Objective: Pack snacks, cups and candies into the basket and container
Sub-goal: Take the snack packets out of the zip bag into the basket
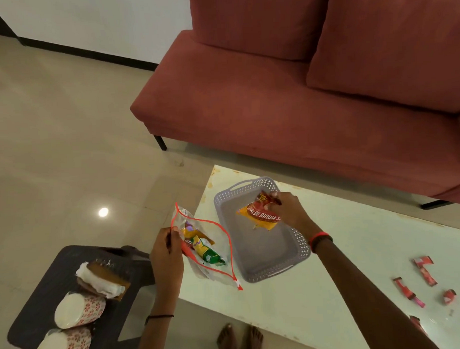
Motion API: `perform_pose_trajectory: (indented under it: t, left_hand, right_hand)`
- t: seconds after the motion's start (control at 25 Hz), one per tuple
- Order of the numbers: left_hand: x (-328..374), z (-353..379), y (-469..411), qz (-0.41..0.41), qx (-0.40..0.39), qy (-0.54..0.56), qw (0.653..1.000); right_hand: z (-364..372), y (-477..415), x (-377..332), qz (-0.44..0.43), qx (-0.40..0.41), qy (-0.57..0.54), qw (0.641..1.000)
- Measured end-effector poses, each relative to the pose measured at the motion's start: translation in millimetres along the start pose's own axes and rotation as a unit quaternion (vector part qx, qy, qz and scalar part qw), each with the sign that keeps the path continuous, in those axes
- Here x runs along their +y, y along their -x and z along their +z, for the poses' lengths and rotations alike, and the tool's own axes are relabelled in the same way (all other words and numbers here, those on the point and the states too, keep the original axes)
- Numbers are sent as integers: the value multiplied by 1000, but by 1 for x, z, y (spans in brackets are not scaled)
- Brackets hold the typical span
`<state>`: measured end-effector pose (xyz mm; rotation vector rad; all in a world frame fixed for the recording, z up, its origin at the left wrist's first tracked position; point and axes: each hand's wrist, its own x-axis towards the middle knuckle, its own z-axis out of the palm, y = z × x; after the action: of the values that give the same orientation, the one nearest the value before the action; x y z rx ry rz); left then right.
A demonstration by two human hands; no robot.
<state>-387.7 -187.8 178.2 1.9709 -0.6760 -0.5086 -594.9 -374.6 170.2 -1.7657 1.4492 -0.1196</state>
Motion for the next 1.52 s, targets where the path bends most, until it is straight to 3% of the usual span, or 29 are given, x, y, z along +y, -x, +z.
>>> perform_pose_trajectory:
  t: [0.12, 0.28, 0.56, 0.76, 1.04, 1.36, 1.52]
  left_hand:
    - [-15, 4, -19, 1, 14, -7, 1000]
    - [-40, 13, -37, -4, 31, -28, 999]
    - [-54, 19, -55, -20, 38, -22, 999]
    - [-51, 22, -59, -28, 25, -3, 999]
    - [-49, 23, -56, -33, 16, -4, 999]
    - [-48, 24, -48, -32, 12, -6, 999]
    - [-47, 26, -43, -37, 17, -2, 999]
  right_hand:
    - [45, -62, 4, -56, -56, 134, 988]
    - [96, -131, 10, -129, -100, 279, 946]
    - [135, -197, 10, -150, -179, 358, 904]
    - [141, -219, 11, -156, -179, 357, 904]
    - [142, -218, 14, -187, -123, 280, 934]
    - [147, -215, 9, -226, -101, 278, 928]
    - [129, -189, -14, -178, -61, 129, 974]
